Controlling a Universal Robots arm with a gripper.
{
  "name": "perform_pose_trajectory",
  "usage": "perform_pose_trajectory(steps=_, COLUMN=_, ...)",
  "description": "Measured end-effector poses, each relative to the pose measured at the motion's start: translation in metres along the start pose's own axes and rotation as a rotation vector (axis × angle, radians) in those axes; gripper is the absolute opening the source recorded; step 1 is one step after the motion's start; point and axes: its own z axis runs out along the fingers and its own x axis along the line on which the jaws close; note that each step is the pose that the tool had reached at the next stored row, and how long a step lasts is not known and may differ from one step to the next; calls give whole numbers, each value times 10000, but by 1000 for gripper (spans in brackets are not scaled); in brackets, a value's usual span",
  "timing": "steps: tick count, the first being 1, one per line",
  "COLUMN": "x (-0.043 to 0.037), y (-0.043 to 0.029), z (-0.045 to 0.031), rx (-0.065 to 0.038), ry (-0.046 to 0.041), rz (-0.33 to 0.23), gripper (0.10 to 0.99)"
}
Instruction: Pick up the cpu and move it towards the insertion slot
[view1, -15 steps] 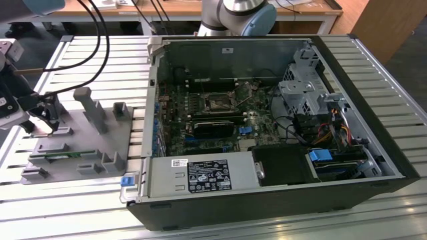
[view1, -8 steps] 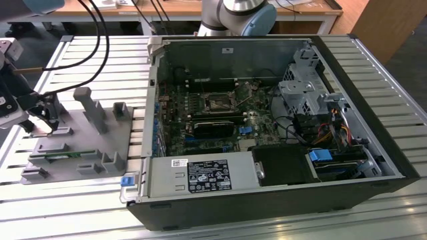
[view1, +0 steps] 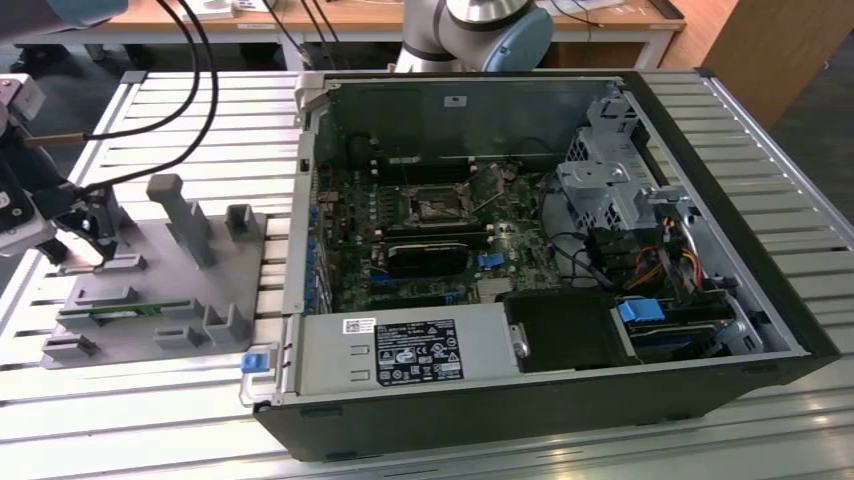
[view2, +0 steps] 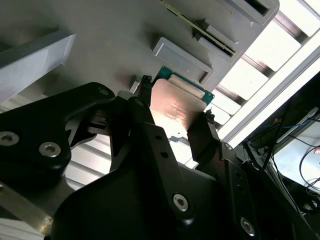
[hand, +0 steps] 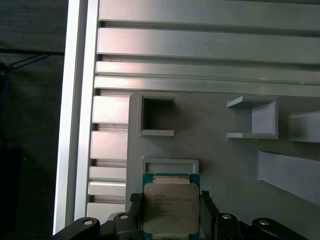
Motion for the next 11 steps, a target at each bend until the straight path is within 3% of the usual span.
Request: perform_pose_trajectory(steps=11, x=0, y=2, z=-29, rx=0, ry=0, rz=0, gripper=541)
